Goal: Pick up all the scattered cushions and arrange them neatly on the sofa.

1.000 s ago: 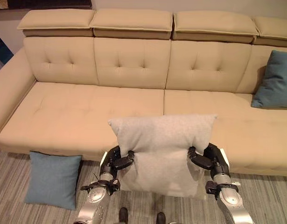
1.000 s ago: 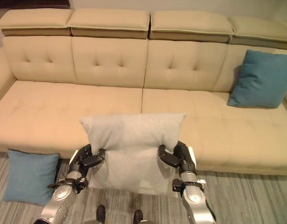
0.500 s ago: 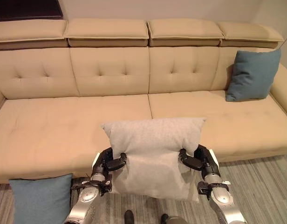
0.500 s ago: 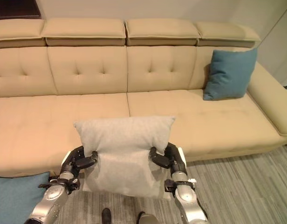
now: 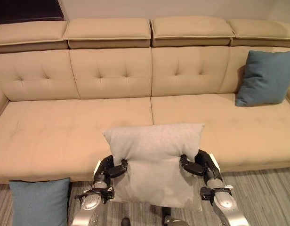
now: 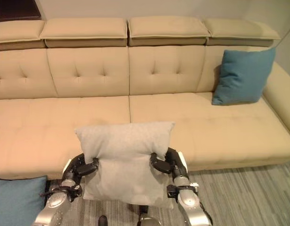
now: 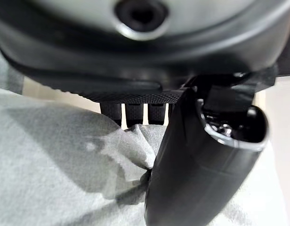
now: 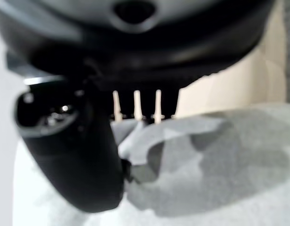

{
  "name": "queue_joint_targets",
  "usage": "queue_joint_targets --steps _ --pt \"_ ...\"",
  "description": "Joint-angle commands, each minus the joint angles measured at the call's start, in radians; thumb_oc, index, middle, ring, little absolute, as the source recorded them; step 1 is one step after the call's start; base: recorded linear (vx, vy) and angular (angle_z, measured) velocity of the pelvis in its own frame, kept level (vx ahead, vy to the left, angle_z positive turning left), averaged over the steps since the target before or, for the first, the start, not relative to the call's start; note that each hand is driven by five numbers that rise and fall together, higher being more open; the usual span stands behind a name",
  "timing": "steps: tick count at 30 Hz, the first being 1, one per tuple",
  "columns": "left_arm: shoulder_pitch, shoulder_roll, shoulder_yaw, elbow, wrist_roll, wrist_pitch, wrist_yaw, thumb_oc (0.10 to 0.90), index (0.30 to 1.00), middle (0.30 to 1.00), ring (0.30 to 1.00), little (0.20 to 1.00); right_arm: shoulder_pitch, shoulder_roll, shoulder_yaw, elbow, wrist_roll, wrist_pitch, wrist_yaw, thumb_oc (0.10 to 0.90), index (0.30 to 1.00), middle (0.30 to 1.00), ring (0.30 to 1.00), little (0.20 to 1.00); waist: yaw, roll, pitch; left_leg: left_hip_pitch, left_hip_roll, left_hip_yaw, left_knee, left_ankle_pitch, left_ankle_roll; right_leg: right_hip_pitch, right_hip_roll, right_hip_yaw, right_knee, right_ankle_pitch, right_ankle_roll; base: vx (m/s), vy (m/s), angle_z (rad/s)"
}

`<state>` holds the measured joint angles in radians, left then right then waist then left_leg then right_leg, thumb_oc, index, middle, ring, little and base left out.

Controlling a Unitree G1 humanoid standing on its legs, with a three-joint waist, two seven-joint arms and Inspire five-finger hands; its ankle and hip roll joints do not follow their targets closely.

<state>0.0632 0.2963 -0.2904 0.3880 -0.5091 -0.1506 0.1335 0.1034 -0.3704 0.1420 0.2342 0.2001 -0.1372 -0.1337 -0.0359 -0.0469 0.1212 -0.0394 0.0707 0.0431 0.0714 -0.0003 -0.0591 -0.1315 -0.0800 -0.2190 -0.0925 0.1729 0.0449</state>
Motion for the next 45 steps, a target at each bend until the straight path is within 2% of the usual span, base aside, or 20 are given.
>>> queue_joint_targets --steps 1,2,4,6,8,11,17,21,25,27,31,35,38,39,40,41,42,45 --pt "-0.148 -0.038 -0.059 -0.135 0.007 -0.123 -0.086 0.4 0.3 0.3 0.3 0.3 -0.105 -0.001 -0.004 -0.119 0.002 -0.134 0.022 0.4 0.3 0.3 0.3 0.3 -0.01 -0.029 -0.045 -0.106 -0.003 0.011 0.268 -0.081 -0.034 0.052 -0.019 0.009 0.096 -0.155 0.047 0.06 -0.154 0.39" --pt "-0.149 -0.042 -0.058 -0.133 0.011 -0.119 -0.089 0.4 0.3 0.3 0.3 0.3 -0.104 -0.005 -0.006 -0.114 0.005 -0.129 0.021 0.4 0.3 0.3 0.3 0.3 -0.006 -0.033 -0.043 -0.144 -0.005 0.011 0.301 -0.087 -0.023 0.064 -0.01 0.01 0.09 -0.167 0.036 0.11 -0.131 0.17" --pt "-0.145 -0.043 -0.058 -0.13 0.013 -0.116 -0.09 0.4 0.3 0.3 0.3 0.3 -0.099 -0.007 -0.007 -0.11 0.005 -0.126 0.021 0.4 0.3 0.3 0.3 0.3 -0.005 -0.037 -0.045 -0.161 -0.014 0.007 0.294 -0.097 -0.017 0.072 -0.01 0.012 0.084 -0.171 0.036 0.1 -0.059 0.01" --pt "-0.141 -0.043 -0.062 -0.126 0.019 -0.11 -0.094 0.4 0.3 0.3 0.3 0.3 -0.094 -0.009 -0.014 -0.106 0.005 -0.124 0.022 0.4 0.3 0.3 0.3 0.3 -0.002 -0.045 -0.05 -0.182 -0.023 0.015 0.244 -0.107 -0.01 0.089 -0.01 0.011 0.075 -0.179 0.039 0.14 -0.02 -0.05" --pt "-0.142 -0.04 -0.062 -0.125 0.027 -0.103 -0.091 0.4 0.3 0.3 0.3 0.3 -0.093 -0.007 -0.016 -0.102 0.007 -0.122 0.018 0.4 0.3 0.3 0.3 0.3 0.006 -0.045 -0.052 -0.195 -0.03 0.02 0.175 -0.072 -0.008 0.109 0.002 0.018 0.065 -0.186 0.041 0.17 0.003 -0.01" --pt "-0.134 -0.037 -0.058 -0.133 0.032 -0.098 -0.084 0.4 0.3 0.3 0.3 0.3 -0.097 -0.006 -0.013 -0.09 0.002 -0.118 0.011 0.4 0.3 0.3 0.3 0.3 0.029 -0.033 -0.048 -0.22 -0.051 -0.015 0.077 -0.001 -0.017 0.138 0.033 0.043 0.058 -0.207 0.041 0.17 0.046 0.02" --pt "-0.105 -0.019 -0.049 -0.148 0.029 -0.095 -0.096 0.4 0.3 0.3 0.3 0.3 -0.097 0.013 0.009 -0.089 -0.007 -0.116 0.029 0.4 0.3 0.3 0.3 0.3 0.046 -0.034 -0.073 -0.145 -0.056 -0.025 0.014 -0.009 -0.001 0.166 0.034 0.072 0.072 -0.234 0.048 0.2 0.095 -0.41" --pt "-0.094 -0.001 -0.043 -0.156 0.034 -0.092 -0.096 0.4 0.3 0.3 0.3 0.3 -0.107 0.037 0.024 -0.091 -0.001 -0.112 0.044 0.4 0.3 0.3 0.3 0.3 0.063 -0.037 -0.083 -0.1 -0.064 0.005 0.001 -0.037 0.03 0.154 0.008 0.093 0.156 -0.246 0.068 0.12 0.125 -0.26" --pt "-0.086 0.018 -0.029 -0.168 0.033 -0.095 -0.09 0.4 0.3 0.3 0.3 0.3 -0.125 0.051 0.035 -0.102 -0.01 -0.11 0.059 0.4 0.3 0.3 0.3 0.3 0.054 -0.022 -0.054 -0.067 -0.067 0.016 -0.007 -0.048 0.069 0.047 -0.024 0.109 0.38 -0.182 0.119 0.05 0.122 -0.23" --pt "-0.083 0.023 -0.023 -0.167 0.033 -0.097 -0.091 0.4 0.3 0.3 0.3 0.3 -0.124 0.058 0.037 -0.106 -0.01 -0.113 0.061 0.4 0.3 0.3 0.3 0.3 0.05 -0.01 -0.043 -0.052 -0.062 0.013 -0.015 -0.052 0.076 0.001 -0.028 0.107 0.449 -0.176 0.128 0.04 0.075 -0.05" --pt "-0.077 0.014 -0.02 -0.164 0.029 -0.102 -0.094 0.4 0.3 0.3 0.3 0.3 -0.122 0.057 0.034 -0.109 -0.022 -0.112 0.059 0.4 0.3 0.3 0.3 0.3 0.038 -0.001 -0.048 -0.014 -0.069 -0.003 -0.044 -0.061 0.072 -0.021 -0.027 0.1 0.344 -0.196 0.104 0.11 -0.008 0.02" --pt "-0.083 0.004 -0.017 -0.159 0.03 -0.106 -0.092 0.4 0.3 0.3 0.3 0.3 -0.116 0.049 0.027 -0.108 -0.015 -0.114 0.054 0.4 0.3 0.3 0.3 0.3 0.026 -0.016 -0.053 0.01 -0.082 -0.022 -0.055 -0.076 0.059 -0.011 -0.016 0.111 0.157 -0.16 0.102 0.12 -0.125 0.07" --pt "-0.09 -0.008 -0.018 -0.157 0.024 -0.11 -0.091 0.4 0.3 0.3 0.3 0.3 -0.103 0.039 0.019 -0.108 -0.017 -0.113 0.05 0.4 0.3 0.3 0.3 0.3 0.027 -0.024 -0.058 0.003 -0.077 -0.032 -0.042 -0.081 0.035 0.02 0.0 0.119 0.123 -0.156 0.086 0.05 -0.174 0.34" --pt "-0.107 -0.017 -0.029 -0.151 0.022 -0.113 -0.091 0.4 0.3 0.3 0.3 0.3 -0.092 0.027 0.005 -0.113 -0.01 -0.118 0.045 0.4 0.3 0.3 0.3 0.3 0.022 -0.033 -0.053 -0.029 -0.063 -0.033 0.023 -0.091 0.009 0.047 0.002 0.095 0.089 -0.153 0.076 0.03 -0.268 0.45" --pt "-0.116 -0.023 -0.034 -0.152 0.02 -0.114 -0.092 0.4 0.3 0.3 0.3 0.3 -0.088 0.017 -0.004 -0.116 -0.006 -0.121 0.04 0.4 0.3 0.3 0.3 0.3 0.017 -0.037 -0.047 -0.06 -0.054 -0.026 0.072 -0.094 -0.001 0.063 0.002 0.081 0.075 -0.157 0.068 0.02 -0.21 0.53" --pt "-0.116 -0.023 -0.034 -0.152 0.02 -0.114 -0.092 0.4 0.3 0.3 0.3 0.3 -0.088 0.017 -0.004 -0.116 -0.006 -0.121 0.04 0.4 0.3 0.3 0.3 0.3 0.014 -0.036 -0.048 -0.066 -0.053 -0.029 0.081 -0.098 -0.001 0.063 0.003 0.078 0.073 -0.157 0.068 0.0 -0.145 0.96" --pt "-0.122 -0.031 -0.039 -0.147 0.016 -0.113 -0.095 0.4 0.3 0.3 0.3 0.3 -0.09 0.004 -0.012 -0.11 0.0 -0.121 0.034 0.4 0.3 0.3 0.3 0.3 0.012 -0.039 -0.041 -0.102 -0.036 -0.008 0.144 -0.1 -0.009 0.087 0.001 0.054 0.057 -0.163 0.057 0.0 -0.086 0.98" --pt "-0.122 -0.034 -0.039 -0.145 0.014 -0.112 -0.094 0.4 0.3 0.3 0.3 0.3 -0.089 -0.001 -0.012 -0.107 0.002 -0.119 0.034 0.4 0.3 0.3 0.3 0.3 0.009 -0.036 -0.039 -0.112 -0.029 -0.004 0.165 -0.103 -0.011 0.096 0.004 0.044 0.056 -0.168 0.051 0.04 -0.069 0.23"
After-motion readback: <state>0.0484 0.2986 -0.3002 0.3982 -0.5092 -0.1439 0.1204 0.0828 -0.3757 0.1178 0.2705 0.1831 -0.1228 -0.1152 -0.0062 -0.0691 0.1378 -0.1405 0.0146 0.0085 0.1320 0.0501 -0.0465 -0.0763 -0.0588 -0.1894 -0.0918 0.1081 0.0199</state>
